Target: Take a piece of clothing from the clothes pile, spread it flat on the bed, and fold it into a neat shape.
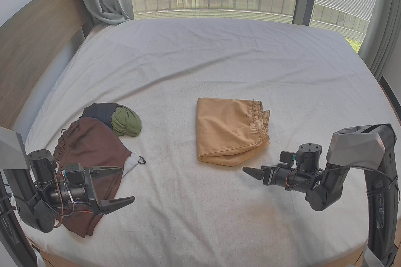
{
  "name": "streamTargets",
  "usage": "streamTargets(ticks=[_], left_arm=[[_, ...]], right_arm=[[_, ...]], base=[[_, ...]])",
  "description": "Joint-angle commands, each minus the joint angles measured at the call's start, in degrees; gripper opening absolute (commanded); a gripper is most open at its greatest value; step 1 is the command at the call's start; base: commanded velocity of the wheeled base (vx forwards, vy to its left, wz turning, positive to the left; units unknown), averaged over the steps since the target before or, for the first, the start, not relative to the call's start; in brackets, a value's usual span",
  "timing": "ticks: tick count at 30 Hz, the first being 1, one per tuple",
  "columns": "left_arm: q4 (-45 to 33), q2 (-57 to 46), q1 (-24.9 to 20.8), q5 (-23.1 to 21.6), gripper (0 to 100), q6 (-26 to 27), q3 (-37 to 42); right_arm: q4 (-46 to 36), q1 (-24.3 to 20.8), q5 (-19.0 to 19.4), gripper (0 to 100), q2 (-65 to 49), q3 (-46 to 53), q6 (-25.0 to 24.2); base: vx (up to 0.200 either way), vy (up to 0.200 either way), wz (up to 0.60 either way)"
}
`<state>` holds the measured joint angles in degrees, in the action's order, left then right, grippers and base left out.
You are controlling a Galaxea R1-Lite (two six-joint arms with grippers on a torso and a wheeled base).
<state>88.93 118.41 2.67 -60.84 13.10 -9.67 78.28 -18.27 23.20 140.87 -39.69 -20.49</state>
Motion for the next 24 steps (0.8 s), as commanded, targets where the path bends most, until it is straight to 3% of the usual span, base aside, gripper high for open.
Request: streamTargets(ticks=[1, 5, 9, 14, 24], left_arm=[[0.0, 0.1, 0.1, 0.0, 100, 0.0, -0.1], [0.0, 0.2, 0.1, 0.0, 100, 0.0, 0.0], [0.0, 0.2, 0.1, -0.1, 100, 0.0, 0.0], [-0.1, 0.2, 0.1, -0.1, 100, 0.0, 0.1], [0.0, 0.5, 0.2, -0.1, 100, 0.1, 0.3]], right_arm=[[1.4, -3.7, 0.4, 100, -4.6, 4.4, 0.5], [0.6, -8.1, 1.8, 100, -10.4, 4.4, -0.9], [0.6, -9.2, 1.8, 100, -12.3, -0.2, -4.0], [-0.8, -6.4, 1.8, 100, -10.8, -13.3, -11.0], [-6.8, 1.0, 1.5, 100, -2.8, -25.3, -11.3]], base=[[0.0, 0.0, 0.0], [0.0, 0.0, 0.0], [0.0, 0.0, 0.0], [0.0, 0.0, 0.0], [0.0, 0.0, 0.0]])
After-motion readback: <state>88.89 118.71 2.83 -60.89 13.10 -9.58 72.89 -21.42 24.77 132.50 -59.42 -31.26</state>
